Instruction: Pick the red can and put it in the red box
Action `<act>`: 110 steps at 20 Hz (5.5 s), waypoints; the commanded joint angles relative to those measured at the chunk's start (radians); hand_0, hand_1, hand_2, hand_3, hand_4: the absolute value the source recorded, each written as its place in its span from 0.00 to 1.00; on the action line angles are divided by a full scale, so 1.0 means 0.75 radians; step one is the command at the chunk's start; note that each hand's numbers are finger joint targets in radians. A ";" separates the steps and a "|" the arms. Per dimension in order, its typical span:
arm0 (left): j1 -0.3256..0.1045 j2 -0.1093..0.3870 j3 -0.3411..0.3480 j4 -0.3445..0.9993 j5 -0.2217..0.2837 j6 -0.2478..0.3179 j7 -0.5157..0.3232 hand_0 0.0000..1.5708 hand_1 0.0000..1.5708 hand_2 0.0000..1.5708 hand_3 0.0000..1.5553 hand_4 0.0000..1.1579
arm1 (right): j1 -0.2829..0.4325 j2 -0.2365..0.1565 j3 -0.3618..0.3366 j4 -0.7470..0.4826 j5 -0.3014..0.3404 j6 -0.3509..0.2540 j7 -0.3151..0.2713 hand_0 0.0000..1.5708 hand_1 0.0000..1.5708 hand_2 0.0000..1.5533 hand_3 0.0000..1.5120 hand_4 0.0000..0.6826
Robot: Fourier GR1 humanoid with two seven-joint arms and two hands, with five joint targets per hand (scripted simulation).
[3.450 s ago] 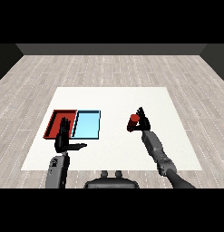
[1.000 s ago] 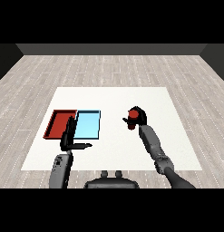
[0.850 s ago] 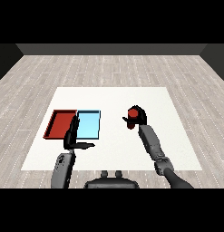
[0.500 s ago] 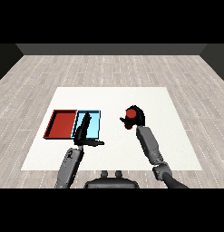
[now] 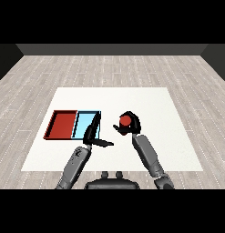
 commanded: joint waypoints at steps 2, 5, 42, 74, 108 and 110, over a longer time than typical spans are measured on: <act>-0.018 0.000 -0.140 0.002 0.009 0.120 0.018 0.00 0.00 0.00 0.00 0.00 | 0.005 0.004 0.113 -0.073 -0.003 -0.067 0.014 0.90 0.90 0.90 0.92 0.94; -0.020 0.000 -0.171 0.076 0.035 0.119 -0.064 0.00 0.00 0.00 0.00 0.00 | 0.070 0.004 0.175 -0.159 -0.041 -0.086 0.014 0.88 0.88 0.90 0.92 0.92; -0.336 0.001 -0.351 0.454 0.198 0.433 -0.056 1.00 1.00 0.97 0.91 0.78 | -0.021 0.003 0.473 -0.188 -0.208 -0.234 -0.031 0.95 0.95 0.93 0.92 0.76; -0.293 0.001 -0.287 0.219 0.031 0.518 0.079 1.00 1.00 1.00 0.96 0.99 | -0.018 -0.005 0.386 -0.357 -0.080 -0.154 0.078 0.00 0.00 0.00 0.00 0.00; -0.193 0.454 0.110 0.088 -0.082 0.360 0.179 1.00 1.00 0.99 0.91 0.98 | 0.517 -0.309 -0.160 -0.576 -0.134 0.110 0.005 0.00 0.00 0.00 0.00 0.00; -0.271 0.502 0.168 0.102 -0.087 0.352 0.303 1.00 1.00 0.99 0.92 0.98 | 0.562 -0.285 -0.186 -0.498 -0.137 0.135 -0.095 0.00 0.00 0.00 0.00 0.00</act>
